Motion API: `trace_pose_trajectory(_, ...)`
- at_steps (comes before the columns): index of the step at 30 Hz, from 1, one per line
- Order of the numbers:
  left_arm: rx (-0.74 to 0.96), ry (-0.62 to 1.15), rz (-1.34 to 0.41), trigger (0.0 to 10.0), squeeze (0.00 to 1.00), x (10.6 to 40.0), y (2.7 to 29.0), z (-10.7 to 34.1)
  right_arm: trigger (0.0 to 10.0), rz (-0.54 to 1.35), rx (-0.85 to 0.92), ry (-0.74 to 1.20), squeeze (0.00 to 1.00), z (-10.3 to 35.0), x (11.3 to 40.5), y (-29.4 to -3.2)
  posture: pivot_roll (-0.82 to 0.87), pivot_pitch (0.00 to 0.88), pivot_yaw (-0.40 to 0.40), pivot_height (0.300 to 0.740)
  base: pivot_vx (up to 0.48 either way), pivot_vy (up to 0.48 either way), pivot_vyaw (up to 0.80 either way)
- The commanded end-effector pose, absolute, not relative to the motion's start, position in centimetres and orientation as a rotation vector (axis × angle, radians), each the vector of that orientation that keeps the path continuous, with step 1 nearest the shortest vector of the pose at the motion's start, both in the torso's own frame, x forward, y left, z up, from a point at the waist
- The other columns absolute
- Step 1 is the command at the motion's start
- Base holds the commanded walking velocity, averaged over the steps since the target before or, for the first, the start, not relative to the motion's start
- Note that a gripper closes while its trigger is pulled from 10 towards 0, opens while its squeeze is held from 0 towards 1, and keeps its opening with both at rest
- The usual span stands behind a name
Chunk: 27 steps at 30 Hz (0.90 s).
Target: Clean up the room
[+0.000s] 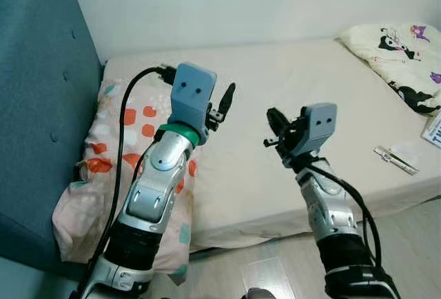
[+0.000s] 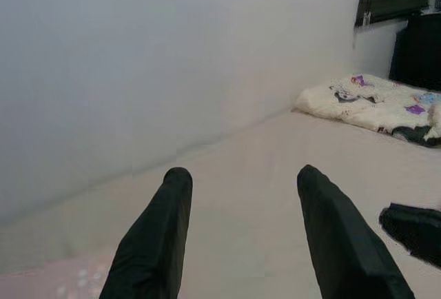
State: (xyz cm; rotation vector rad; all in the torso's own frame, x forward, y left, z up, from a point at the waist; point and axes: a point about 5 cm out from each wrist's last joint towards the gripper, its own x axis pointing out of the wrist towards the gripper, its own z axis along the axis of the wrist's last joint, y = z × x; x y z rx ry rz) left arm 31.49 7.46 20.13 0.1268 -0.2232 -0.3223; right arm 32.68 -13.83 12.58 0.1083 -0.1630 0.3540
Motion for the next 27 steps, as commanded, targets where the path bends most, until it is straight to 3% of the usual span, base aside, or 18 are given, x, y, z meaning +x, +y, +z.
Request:
trace_pose_trajectory(1, 0.147, -0.204, -0.329, 10.0, 0.00, 31.3, 7.5, 19.4, 10.0, 0.357, 0.107, -0.138, 0.00, 11.9, 32.5, -13.8, 0.03, 0.000, -0.026, 0.740, 0.000, 0.000, 0.00)
trace_pose_trajectory(12, 0.156, -0.162, -0.317, 10.0, 0.00, 31.0, 7.7, 18.0, 10.0, 0.341, 0.021, -0.109, 0.00, 11.2, 32.6, -14.0, 0.03, 0.000, -0.030, 0.740, 0.000, 0.000, 0.00)
trace_pose_trajectory(13, 0.155, -0.163, -0.317, 10.0, 0.00, 31.0, 7.6, 18.0, 10.0, 0.344, -0.061, -0.100, 0.00, 10.9, 32.6, -14.1, 0.03, 0.000, -0.031, 0.740, 0.000, 0.000, 0.75)
trace_pose_trajectory(27, 0.151, -0.176, -0.317, 10.0, 0.00, 31.4, 7.1, 18.3, 10.0, 0.300, -0.050, -0.096, 0.00, 10.8, 32.8, -15.0, 0.02, 0.000, -0.029, 0.740, 0.000, 0.000, 0.70)
